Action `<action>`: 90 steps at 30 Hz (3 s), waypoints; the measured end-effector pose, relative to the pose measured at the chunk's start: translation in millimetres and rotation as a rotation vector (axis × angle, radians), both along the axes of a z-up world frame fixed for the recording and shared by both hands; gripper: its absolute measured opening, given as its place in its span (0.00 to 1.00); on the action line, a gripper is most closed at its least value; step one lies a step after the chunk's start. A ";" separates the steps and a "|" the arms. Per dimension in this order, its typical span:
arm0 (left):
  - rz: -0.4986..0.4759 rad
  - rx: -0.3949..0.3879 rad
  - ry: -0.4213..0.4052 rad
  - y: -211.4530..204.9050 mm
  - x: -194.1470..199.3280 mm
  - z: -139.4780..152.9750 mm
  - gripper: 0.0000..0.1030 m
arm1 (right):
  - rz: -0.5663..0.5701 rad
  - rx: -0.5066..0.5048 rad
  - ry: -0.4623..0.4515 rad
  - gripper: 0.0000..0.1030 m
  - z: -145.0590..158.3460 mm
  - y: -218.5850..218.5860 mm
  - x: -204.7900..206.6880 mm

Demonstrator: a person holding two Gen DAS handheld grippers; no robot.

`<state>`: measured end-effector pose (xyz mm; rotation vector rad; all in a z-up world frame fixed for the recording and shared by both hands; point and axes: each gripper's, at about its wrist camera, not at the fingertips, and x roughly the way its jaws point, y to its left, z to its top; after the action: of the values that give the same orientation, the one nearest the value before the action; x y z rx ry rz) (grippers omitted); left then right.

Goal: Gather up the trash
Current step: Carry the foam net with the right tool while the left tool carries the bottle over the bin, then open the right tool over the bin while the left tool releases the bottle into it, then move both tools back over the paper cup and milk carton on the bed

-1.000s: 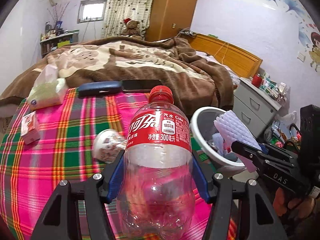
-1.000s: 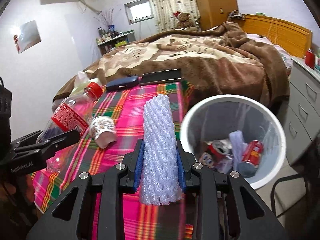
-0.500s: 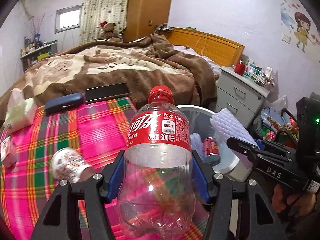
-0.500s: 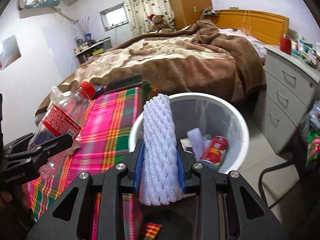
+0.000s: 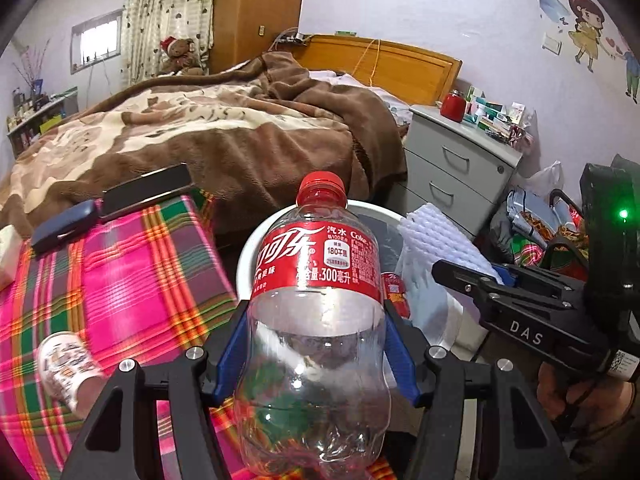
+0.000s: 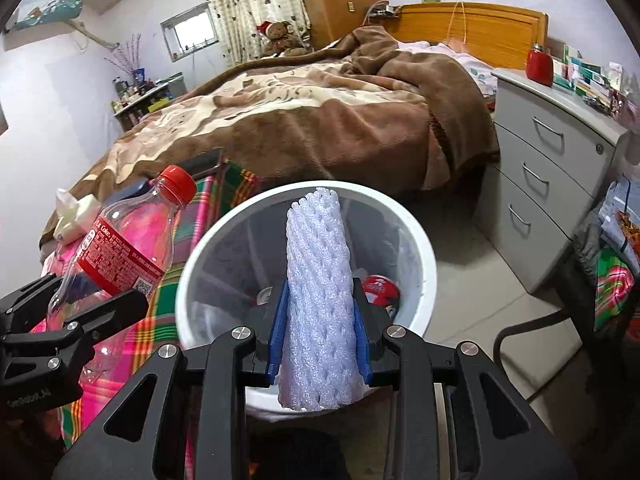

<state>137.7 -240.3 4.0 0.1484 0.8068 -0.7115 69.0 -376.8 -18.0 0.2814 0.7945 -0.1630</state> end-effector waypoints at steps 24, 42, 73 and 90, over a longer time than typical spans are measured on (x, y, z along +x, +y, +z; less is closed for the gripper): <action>0.044 -0.009 0.022 -9.9 19.9 -10.8 0.63 | -0.018 -0.018 0.019 0.60 -11.5 -13.3 3.5; 0.156 -0.045 -0.034 60.5 -0.2 13.4 0.63 | 0.044 -0.028 -0.044 0.60 10.9 25.9 -4.7; 0.509 -0.019 -0.076 262.1 10.2 15.5 0.64 | 0.383 -0.071 -0.058 0.60 17.1 174.0 30.8; 0.693 -0.027 -0.009 377.7 69.6 -14.3 0.64 | 0.540 -0.123 0.042 0.60 -9.9 241.8 76.8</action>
<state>207.2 137.4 -10.3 -0.1520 0.7733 -0.0662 145.8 -135.0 -27.8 -0.0583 0.8725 0.2906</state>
